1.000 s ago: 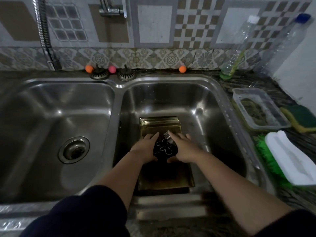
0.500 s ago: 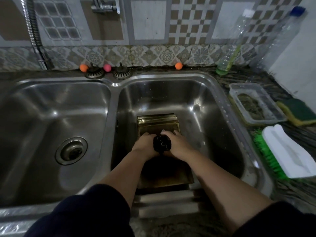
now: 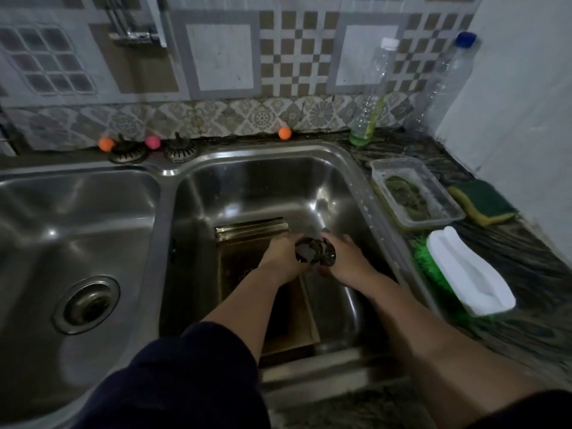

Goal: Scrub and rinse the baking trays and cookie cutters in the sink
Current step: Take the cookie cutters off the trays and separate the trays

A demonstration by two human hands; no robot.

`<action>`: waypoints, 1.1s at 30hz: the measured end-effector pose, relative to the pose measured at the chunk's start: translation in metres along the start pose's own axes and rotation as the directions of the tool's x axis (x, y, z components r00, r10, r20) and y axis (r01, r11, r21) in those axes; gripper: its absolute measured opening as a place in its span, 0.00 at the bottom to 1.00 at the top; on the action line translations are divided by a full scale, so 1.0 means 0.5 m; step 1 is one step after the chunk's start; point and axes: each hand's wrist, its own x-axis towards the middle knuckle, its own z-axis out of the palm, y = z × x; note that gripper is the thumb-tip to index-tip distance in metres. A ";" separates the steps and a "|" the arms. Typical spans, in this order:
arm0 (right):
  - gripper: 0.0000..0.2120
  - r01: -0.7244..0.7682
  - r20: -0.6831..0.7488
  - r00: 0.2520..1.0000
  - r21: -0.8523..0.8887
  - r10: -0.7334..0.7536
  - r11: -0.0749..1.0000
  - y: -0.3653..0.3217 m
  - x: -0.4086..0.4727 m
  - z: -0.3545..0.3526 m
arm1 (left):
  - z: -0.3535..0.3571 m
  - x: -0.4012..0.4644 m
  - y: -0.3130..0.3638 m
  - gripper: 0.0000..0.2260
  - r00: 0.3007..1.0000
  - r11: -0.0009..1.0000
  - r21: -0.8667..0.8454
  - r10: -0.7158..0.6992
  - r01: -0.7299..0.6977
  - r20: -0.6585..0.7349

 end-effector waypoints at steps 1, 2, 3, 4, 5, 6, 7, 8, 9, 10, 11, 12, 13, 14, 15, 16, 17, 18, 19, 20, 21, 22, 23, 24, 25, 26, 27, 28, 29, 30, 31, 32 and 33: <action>0.38 -0.015 0.023 1.000 0.002 0.015 1.000 0.011 0.001 0.007 | 0.008 -0.001 0.001 0.30 1.000 1.000 -0.020 -0.004 0.004 0.009; 0.37 -0.027 0.050 0.998 0.005 0.027 1.000 0.020 0.004 0.012 | 0.015 -0.001 0.000 0.36 1.000 0.999 -0.050 -0.015 0.017 0.027; 0.36 -0.032 0.068 0.997 0.005 0.032 0.999 0.027 0.005 0.014 | 0.017 -0.001 -0.002 0.39 0.998 0.996 -0.079 -0.032 0.036 0.051; 0.35 -0.038 0.074 0.997 0.003 0.037 0.999 0.032 0.007 0.014 | 0.019 0.001 -0.007 0.40 0.997 0.996 -0.082 -0.040 0.046 0.067; 0.33 -0.039 0.064 0.997 -0.004 0.039 0.999 0.036 0.009 0.014 | 0.016 0.001 -0.012 0.40 0.997 0.997 -0.065 -0.038 0.042 0.070; 0.32 -0.040 0.044 0.998 -0.013 0.041 0.999 0.037 0.010 0.012 | 0.012 0.004 -0.020 0.39 0.998 0.999 -0.041 -0.028 0.030 0.056; 0.30 -0.041 0.021 0.999 -0.023 0.041 0.999 0.036 0.011 0.011 | 0.007 0.005 -0.029 0.38 0.999 1.000 -0.011 -0.020 0.021 0.043; 0.28 -0.044 0.003 0.999 -0.031 0.044 0.999 0.034 0.013 0.009 | 0.001 0.005 -0.037 0.37 0.999 1.000 0.020 -0.023 0.022 0.034; 0.27 -0.046 -0.011 0.999 -0.039 0.046 0.998 0.030 0.013 0.008 | -0.005 0.001 -0.043 0.36 0.999 0.998 0.051 -0.037 0.035 0.029; 0.26 -0.045 -0.016 0.999 -0.044 0.044 0.998 0.025 0.015 0.007 | -0.011 -0.002 -0.052 0.35 0.998 0.996 0.077 -0.055 0.053 0.021; 0.26 -0.036 -0.014 0.999 -0.052 0.035 0.998 0.018 0.017 0.007 | -0.017 -0.006 -0.061 0.34 0.997 0.992 0.104 -0.071 0.069 0.010; 0.25 -0.019 -0.006 1.000 -0.058 0.019 0.998 0.010 0.019 0.008 | -0.020 -0.009 -0.072 0.34 0.996 0.988 0.130 -0.084 0.083 -0.003; 0.25 0.003 0.005 1.000 -0.053 -0.003 0.999 0.000 0.022 0.010 | -0.025 -0.014 -0.083 0.34 0.995 0.982 0.159 -0.100 0.101 -0.013; 0.24 0.029 0.014 0.999 -0.041 -0.029 0.999 -0.011 0.024 0.014 | -0.028 -0.017 -0.097 0.34 0.992 0.977 0.173 -0.125 0.127 -0.020; 0.23 0.053 0.022 0.998 -0.020 -0.053 0.998 -0.021 0.027 0.020 | -0.031 -0.022 -0.109 0.35 0.987 0.972 0.172 -0.157 0.159 -0.027; 0.23 0.071 0.030 0.997 0.003 -0.072 0.997 -0.032 0.030 0.026 | -0.032 -0.025 -0.126 0.36 0.980 0.969 0.151 -0.196 0.198 -0.030; 0.22 0.084 0.036 0.996 0.027 -0.085 0.996 -0.043 0.032 0.034 | -0.034 -0.030 -0.138 0.37 0.970 0.963 0.117 -0.240 0.241 -0.027; 0.22 0.097 0.037 0.994 0.039 -0.099 0.995 -0.052 0.035 0.043 | -0.033 -0.033 -0.153 0.39 0.958 0.955 0.076 -0.286 0.286 -0.018; 0.23 0.112 0.031 0.993 0.042 -0.113 0.993 -0.061 0.040 0.053 | -0.033 -0.035 -0.167 0.40 0.946 0.944 0.049 -0.325 0.325 -0.005; 0.23 0.119 0.021 0.993 0.043 -0.120 0.992 -0.069 0.043 0.062 | -0.033 -0.038 -0.178 0.42 0.932 0.932 0.036 -0.362 0.361 0.014; 0.24 0.119 0.010 0.993 0.047 -0.119 0.992 -0.075 0.044 0.071 | -0.033 -0.041 -0.185 0.42 0.920 0.920 0.030 -0.391 0.390 0.035; 0.25 0.117 0.004 0.993 0.045 -0.117 0.992 -0.082 0.048 0.079 | -0.034 -0.043 -0.192 0.43 0.908 0.909 0.022 -0.416 0.415 0.049; 0.26 0.116 0.003 0.993 0.041 -0.116 0.992 -0.087 0.053 0.087 | -0.036 -0.045 -0.196 0.42 0.902 0.903 0.015 -0.429 0.429 0.053; 0.27 0.115 0.009 0.993 0.029 -0.115 0.993 -0.092 0.057 0.091 | -0.038 -0.048 -0.198 0.41 0.898 0.899 0.007 -0.437 0.437 0.057; 0.28 0.114 0.018 0.993 0.008 -0.114 0.993 -0.097 0.062 0.094 | -0.039 -0.052 -0.197 0.40 0.896 0.897 -0.004 -0.440 0.441 0.055; 0.29 0.114 0.025 0.993 -0.037 -0.113 0.993 -0.101 0.067 0.096 | -0.039 -0.055 -0.199 0.40 0.897 0.898 -0.019 -0.439 0.441 0.057; 0.30 0.116 0.026 0.993 -0.096 -0.114 0.989 -0.105 0.070 0.095 | -0.039 -0.059 -0.197 0.40 0.896 0.896 -0.037 -0.440 0.442 0.059; 0.30 0.123 0.021 0.992 -0.170 -0.121 0.978 -0.107 0.072 0.095 | -0.038 -0.062 -0.196 0.40 0.891 0.891 -0.049 -0.449 0.452 0.065; 0.30 0.136 0.012 0.990 -0.241 -0.137 0.961 -0.110 0.072 0.095 | -0.037 -0.064 -0.197 0.40 0.888 0.887 -0.053 -0.455 0.458 0.070; 0.30 0.148 0.001 0.988 -0.293 -0.155 0.944 -0.112 0.070 0.097 | -0.035 -0.065 -0.197 0.40 0.884 0.884 -0.051 -0.461 0.465 0.075; 0.29 0.161 -0.012 0.985 -0.328 -0.175 0.931 -0.112 0.067 0.102 | -0.033 -0.067 -0.196 0.40 0.882 0.882 -0.048 -0.464 0.469 0.080; 0.28 0.162 -0.026 0.983 -0.330 -0.181 0.930 -0.110 0.063 0.108 | -0.032 -0.070 -0.195 0.40 0.880 0.880 -0.044 -0.468 0.472 0.084; 0.28 0.154 -0.032 0.985 -0.311 -0.172 0.938 -0.109 0.058 0.113 | -0.031 -0.072 -0.193 0.39 0.880 0.881 -0.038 -0.467 0.471 0.087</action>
